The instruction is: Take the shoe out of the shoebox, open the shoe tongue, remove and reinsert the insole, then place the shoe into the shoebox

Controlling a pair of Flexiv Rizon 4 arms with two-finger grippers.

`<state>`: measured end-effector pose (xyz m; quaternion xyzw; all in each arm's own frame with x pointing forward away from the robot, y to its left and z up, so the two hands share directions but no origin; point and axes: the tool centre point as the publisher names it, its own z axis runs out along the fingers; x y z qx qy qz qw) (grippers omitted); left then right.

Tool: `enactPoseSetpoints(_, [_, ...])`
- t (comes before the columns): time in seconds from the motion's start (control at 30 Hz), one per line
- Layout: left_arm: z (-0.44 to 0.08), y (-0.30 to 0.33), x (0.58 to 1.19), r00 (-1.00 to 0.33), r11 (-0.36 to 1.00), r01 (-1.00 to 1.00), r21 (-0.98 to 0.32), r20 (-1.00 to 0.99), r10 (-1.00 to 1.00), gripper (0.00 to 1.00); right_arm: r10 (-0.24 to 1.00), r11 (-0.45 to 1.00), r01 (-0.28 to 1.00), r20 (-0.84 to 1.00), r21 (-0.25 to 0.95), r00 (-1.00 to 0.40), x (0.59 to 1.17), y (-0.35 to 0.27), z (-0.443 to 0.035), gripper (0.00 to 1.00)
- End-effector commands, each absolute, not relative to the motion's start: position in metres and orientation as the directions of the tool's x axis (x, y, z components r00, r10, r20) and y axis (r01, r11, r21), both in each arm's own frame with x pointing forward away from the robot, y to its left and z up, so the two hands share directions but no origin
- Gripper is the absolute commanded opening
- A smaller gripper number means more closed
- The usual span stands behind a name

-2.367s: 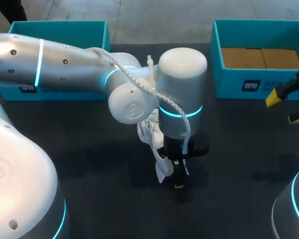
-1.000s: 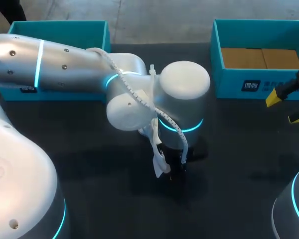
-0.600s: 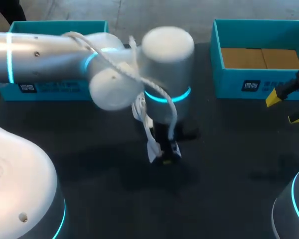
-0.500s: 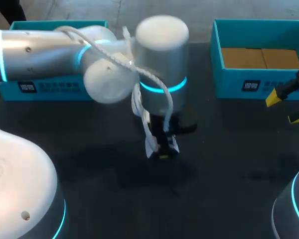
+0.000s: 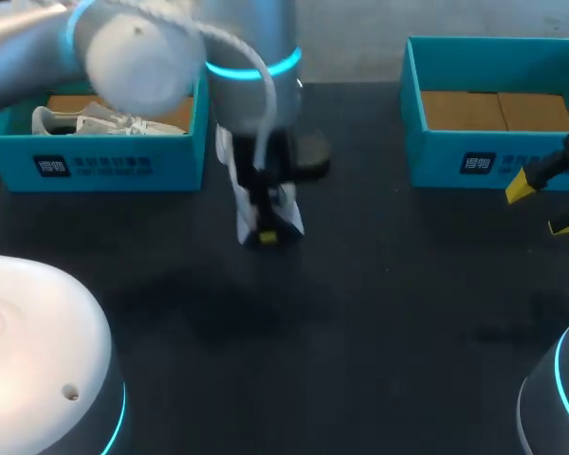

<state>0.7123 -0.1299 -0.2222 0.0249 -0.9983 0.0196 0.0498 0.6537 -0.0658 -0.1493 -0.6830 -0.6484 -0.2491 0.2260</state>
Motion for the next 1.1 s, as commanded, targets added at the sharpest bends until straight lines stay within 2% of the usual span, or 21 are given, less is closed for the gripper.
enactPoseSetpoints(0.03, [-0.17,-0.089,0.726,-0.995,0.997,-0.032,-0.066,0.096,-0.026,0.0,0.775,-0.058,0.998,0.631,0.013,0.037,0.654,-0.065,-0.15,1.0])
enactPoseSetpoints(0.2, [-0.148,-0.068,0.743,-0.996,0.998,-0.017,-0.062,0.087,-0.011,0.0,0.775,-0.058,0.998,0.631,0.013,0.037,0.654,-0.065,-0.15,1.0])
enactPoseSetpoints(0.8, [-0.148,-0.068,0.743,-0.996,0.998,-0.017,-0.062,0.087,-0.011,0.0,0.775,-0.058,0.998,0.631,0.013,0.037,0.654,-0.065,-0.15,1.0])
enactPoseSetpoints(1.1, [-0.121,0.004,0.802,-0.999,0.998,0.037,-0.056,0.012,0.037,0.0,0.775,-0.058,0.998,0.631,0.013,0.037,0.654,-0.065,-0.15,1.0])
